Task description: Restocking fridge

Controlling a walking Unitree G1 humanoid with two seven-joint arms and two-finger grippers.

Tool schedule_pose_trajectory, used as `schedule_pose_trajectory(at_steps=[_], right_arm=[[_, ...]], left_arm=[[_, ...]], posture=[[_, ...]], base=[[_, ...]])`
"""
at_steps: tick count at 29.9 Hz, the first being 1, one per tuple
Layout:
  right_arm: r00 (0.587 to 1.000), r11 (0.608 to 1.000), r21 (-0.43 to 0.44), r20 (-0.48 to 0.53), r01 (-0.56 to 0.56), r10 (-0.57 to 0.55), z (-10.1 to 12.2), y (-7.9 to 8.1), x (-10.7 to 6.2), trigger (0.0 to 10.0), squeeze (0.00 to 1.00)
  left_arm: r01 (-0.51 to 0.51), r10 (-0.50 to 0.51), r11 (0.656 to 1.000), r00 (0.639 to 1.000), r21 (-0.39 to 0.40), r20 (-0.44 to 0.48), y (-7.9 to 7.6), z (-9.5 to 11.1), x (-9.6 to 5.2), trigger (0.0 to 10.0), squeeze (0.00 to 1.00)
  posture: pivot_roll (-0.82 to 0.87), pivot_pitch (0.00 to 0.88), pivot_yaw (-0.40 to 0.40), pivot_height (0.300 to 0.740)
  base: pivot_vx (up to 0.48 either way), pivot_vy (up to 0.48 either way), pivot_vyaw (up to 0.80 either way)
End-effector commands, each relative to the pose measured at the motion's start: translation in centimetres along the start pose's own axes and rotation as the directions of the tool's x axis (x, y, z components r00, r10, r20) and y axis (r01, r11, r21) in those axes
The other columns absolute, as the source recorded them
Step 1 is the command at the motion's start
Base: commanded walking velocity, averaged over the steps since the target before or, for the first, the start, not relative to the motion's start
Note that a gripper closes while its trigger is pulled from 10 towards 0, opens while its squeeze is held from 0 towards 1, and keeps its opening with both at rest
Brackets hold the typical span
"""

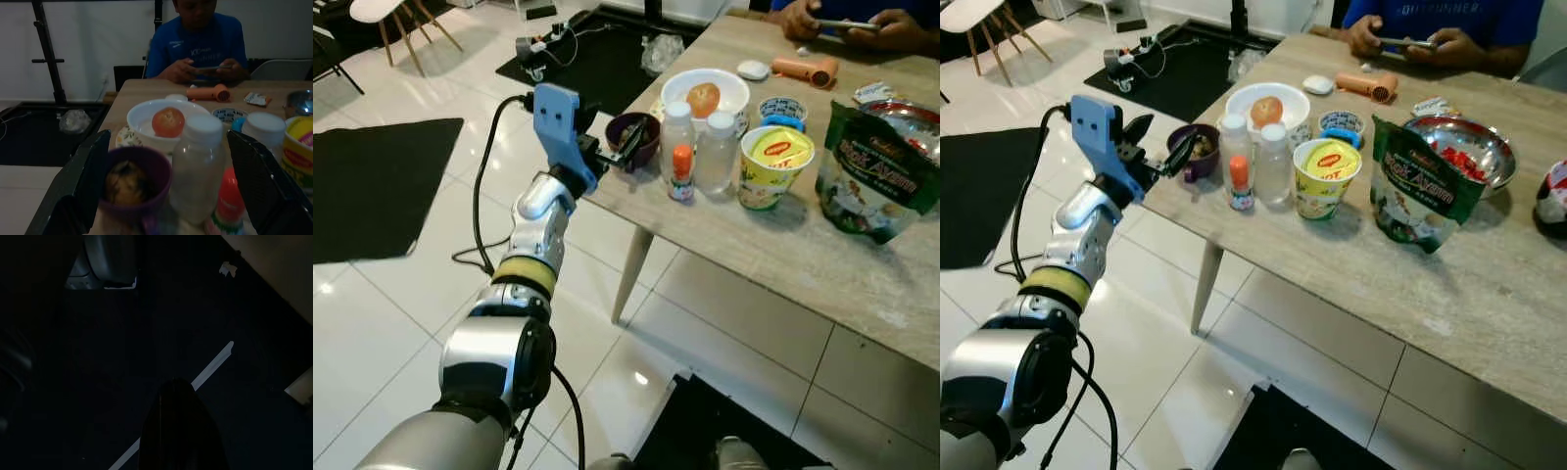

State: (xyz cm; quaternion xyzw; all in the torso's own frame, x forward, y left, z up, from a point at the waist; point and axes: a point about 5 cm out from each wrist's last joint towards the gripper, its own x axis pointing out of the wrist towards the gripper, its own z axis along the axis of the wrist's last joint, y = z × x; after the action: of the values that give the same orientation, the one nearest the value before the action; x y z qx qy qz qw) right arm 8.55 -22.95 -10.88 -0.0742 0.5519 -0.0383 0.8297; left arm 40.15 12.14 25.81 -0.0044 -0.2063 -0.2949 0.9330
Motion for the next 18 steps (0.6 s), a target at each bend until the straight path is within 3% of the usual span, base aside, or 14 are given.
schedule_pose_trajectory(at_steps=[1,9,12,18], right_arm=[[0.999,1.0,-0.002,-0.031,-0.024,0.024,-1.4,1.0,-0.3,10.0,0.0],[0.999,1.0,0.012,-0.019,-0.029,0.029,-1.4,1.2,-0.3,10.0,0.0],[1.0,1.0,0.014,-0.005,-0.02,0.021,-1.3,1.0,-0.3,10.0,0.0],[1.0,1.0,-0.002,0.001,-0.024,0.024,-1.6,1.1,-0.4,10.0,0.0]], left_arm=[[0.032,-0.032,0.999,0.999,0.012,0.017,0.1,1.0,0.5,10.0,0.0],[0.095,-0.097,0.995,0.992,0.021,0.086,-0.6,3.2,2.0,10.0,0.0],[0.116,-0.119,0.993,0.988,0.032,0.101,-1.1,3.8,2.7,10.0,0.0],[0.009,-0.017,0.998,0.994,0.064,0.111,-0.6,4.1,2.9,10.0,0.0]], posture=[[-0.06,0.297,0.113,0.74],[-0.06,0.316,0.119,0.74],[-0.06,0.32,0.12,0.74],[-0.07,0.333,0.123,0.74]], base=[[0.0,0.0,0.0],[0.0,0.0,-0.68],[0.0,0.0,0.0],[0.0,0.0,0.0]])
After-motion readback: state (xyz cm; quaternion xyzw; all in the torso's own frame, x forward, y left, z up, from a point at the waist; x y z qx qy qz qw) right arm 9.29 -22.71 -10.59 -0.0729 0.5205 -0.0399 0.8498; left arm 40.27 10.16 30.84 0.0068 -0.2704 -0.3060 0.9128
